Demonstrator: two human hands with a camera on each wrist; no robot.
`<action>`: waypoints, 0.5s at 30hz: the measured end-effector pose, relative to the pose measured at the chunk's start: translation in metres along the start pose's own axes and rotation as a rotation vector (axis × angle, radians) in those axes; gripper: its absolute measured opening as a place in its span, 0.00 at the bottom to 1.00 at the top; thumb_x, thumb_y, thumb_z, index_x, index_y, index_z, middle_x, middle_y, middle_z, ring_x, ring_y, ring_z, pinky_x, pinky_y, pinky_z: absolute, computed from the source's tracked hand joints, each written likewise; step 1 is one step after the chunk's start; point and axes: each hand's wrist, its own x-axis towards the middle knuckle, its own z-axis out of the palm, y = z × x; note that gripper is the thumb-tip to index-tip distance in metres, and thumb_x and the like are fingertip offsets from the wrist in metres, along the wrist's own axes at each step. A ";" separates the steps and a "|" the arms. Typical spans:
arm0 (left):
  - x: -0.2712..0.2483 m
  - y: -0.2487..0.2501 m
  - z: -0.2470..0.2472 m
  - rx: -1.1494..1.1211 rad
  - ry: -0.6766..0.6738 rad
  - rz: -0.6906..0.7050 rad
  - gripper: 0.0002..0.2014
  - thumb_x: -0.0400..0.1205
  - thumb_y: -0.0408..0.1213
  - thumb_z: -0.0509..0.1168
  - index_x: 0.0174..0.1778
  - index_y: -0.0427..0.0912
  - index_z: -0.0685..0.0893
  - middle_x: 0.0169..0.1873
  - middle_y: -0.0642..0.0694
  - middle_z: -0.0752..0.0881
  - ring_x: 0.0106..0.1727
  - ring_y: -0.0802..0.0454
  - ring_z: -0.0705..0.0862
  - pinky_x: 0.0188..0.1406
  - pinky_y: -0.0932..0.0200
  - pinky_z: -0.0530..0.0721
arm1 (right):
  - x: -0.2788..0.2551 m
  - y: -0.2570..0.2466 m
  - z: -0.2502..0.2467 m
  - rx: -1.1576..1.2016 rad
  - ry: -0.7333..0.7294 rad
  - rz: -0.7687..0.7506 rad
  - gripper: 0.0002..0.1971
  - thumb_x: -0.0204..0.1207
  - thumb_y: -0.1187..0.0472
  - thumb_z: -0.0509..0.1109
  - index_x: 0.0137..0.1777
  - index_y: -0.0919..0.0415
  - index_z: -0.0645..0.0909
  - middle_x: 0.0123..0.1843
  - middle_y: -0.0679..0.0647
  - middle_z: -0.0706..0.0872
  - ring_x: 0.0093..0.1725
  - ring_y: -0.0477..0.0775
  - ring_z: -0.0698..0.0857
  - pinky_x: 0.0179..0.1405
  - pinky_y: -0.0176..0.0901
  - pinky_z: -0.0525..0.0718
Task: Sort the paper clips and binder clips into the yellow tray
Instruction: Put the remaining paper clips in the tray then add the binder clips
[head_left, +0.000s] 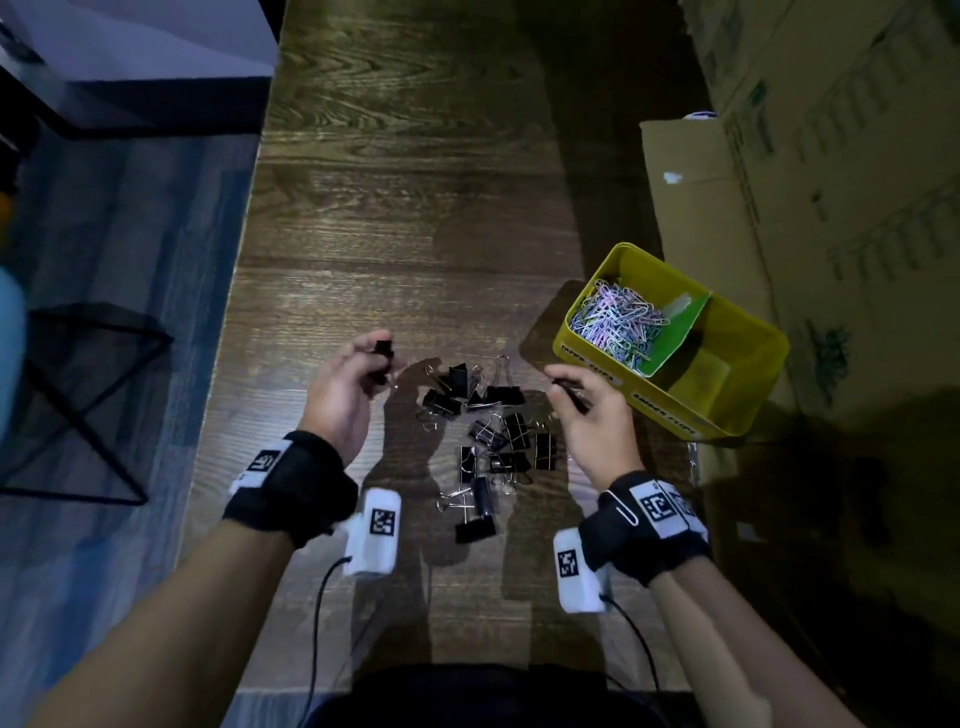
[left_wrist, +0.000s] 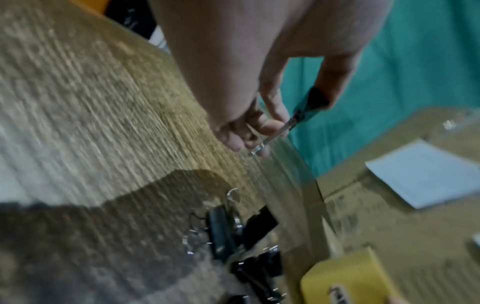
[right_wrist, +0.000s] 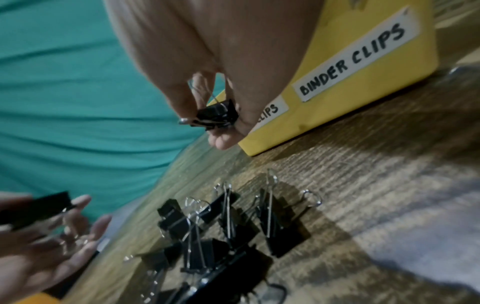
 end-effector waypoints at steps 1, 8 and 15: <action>0.000 0.004 0.003 -0.110 -0.012 -0.029 0.12 0.78 0.28 0.51 0.48 0.38 0.80 0.43 0.46 0.83 0.48 0.42 0.83 0.53 0.51 0.75 | -0.002 -0.003 -0.001 0.080 -0.001 0.053 0.13 0.79 0.63 0.66 0.48 0.41 0.85 0.54 0.50 0.87 0.48 0.54 0.83 0.52 0.52 0.83; 0.003 -0.002 0.025 0.903 -0.074 0.083 0.10 0.79 0.46 0.65 0.39 0.43 0.77 0.37 0.47 0.83 0.36 0.55 0.80 0.37 0.58 0.79 | 0.003 -0.009 0.004 -0.566 -0.228 0.023 0.14 0.71 0.50 0.75 0.56 0.51 0.85 0.55 0.54 0.85 0.46 0.50 0.86 0.50 0.49 0.87; 0.008 -0.041 0.028 1.361 -0.001 -0.017 0.26 0.72 0.57 0.71 0.59 0.45 0.79 0.58 0.39 0.81 0.55 0.42 0.82 0.54 0.50 0.83 | 0.004 -0.007 0.018 -0.782 -0.246 0.054 0.12 0.76 0.49 0.72 0.54 0.54 0.86 0.51 0.55 0.90 0.41 0.52 0.84 0.43 0.36 0.76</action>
